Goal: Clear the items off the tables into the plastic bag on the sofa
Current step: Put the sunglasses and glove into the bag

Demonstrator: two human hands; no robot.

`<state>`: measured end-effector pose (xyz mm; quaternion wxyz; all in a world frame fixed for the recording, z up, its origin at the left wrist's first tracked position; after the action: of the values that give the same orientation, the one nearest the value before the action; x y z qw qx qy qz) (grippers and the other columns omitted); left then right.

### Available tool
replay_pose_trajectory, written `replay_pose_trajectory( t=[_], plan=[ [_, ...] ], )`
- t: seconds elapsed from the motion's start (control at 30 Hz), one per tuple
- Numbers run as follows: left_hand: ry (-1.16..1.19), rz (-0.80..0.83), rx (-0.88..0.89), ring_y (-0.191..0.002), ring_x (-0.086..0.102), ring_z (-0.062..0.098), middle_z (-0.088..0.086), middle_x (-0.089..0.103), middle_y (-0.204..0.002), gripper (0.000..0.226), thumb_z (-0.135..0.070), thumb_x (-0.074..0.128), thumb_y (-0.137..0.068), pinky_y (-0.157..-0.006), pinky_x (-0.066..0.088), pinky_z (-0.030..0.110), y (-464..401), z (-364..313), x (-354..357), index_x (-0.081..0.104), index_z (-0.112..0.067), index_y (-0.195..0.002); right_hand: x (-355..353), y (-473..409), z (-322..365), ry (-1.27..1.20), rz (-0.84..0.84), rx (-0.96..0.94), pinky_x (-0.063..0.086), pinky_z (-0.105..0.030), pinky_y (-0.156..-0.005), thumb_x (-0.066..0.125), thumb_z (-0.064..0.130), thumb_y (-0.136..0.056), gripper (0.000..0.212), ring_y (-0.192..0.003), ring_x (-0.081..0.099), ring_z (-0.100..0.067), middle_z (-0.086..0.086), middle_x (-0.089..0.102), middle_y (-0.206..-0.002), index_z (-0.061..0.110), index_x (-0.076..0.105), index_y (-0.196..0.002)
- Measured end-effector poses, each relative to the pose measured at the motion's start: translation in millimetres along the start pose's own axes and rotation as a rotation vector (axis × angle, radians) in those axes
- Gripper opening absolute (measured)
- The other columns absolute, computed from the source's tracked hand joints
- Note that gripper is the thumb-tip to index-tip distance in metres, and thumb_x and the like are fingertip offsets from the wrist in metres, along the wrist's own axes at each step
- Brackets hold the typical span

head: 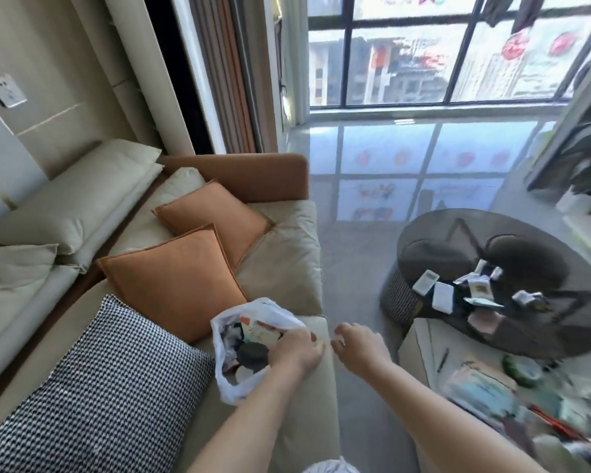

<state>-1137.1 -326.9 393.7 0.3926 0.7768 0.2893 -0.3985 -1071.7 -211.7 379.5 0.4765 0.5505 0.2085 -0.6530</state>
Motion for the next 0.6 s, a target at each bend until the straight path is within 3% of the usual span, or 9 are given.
replay_pose_trajectory(
  t=[0.23,0.6],
  plan=[
    [-0.155,0.037,0.198,-0.114,0.058,0.026,0.007,0.066,-0.118,0.040,-0.042,0.044,-0.090,-0.092,0.044,0.031,55.8,-71.0,41.0,0.066,-0.017,-0.112,-21.4,101.2,-69.4,0.027,-0.091,0.147,0.037,-0.035,-0.094,0.042,0.038,-0.094,0.035,-0.117,0.052,-0.025,-0.004,0.059,-0.125,0.019,0.054,-0.120],
    [-0.230,0.197,0.521,-0.102,0.063,0.016,-0.005,0.068,-0.109,0.033,-0.047,0.048,-0.088,-0.075,0.044,0.025,171.5,-199.6,163.4,0.066,-0.024,-0.103,-18.6,296.9,-215.3,-0.047,-0.229,0.473,0.044,-0.033,-0.088,0.040,0.040,-0.095,0.032,-0.107,0.060,-0.025,-0.005,0.064,-0.116,0.019,0.057,-0.111]
  ],
)
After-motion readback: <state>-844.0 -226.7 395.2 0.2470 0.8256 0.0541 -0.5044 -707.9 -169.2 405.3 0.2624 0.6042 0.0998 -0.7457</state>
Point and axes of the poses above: each hand's wrist, its own y-axis away from the middle knuckle, its own x-axis out of the palm, z = x × y, the point moved 3 cm from there along -y, towards the middle knuckle
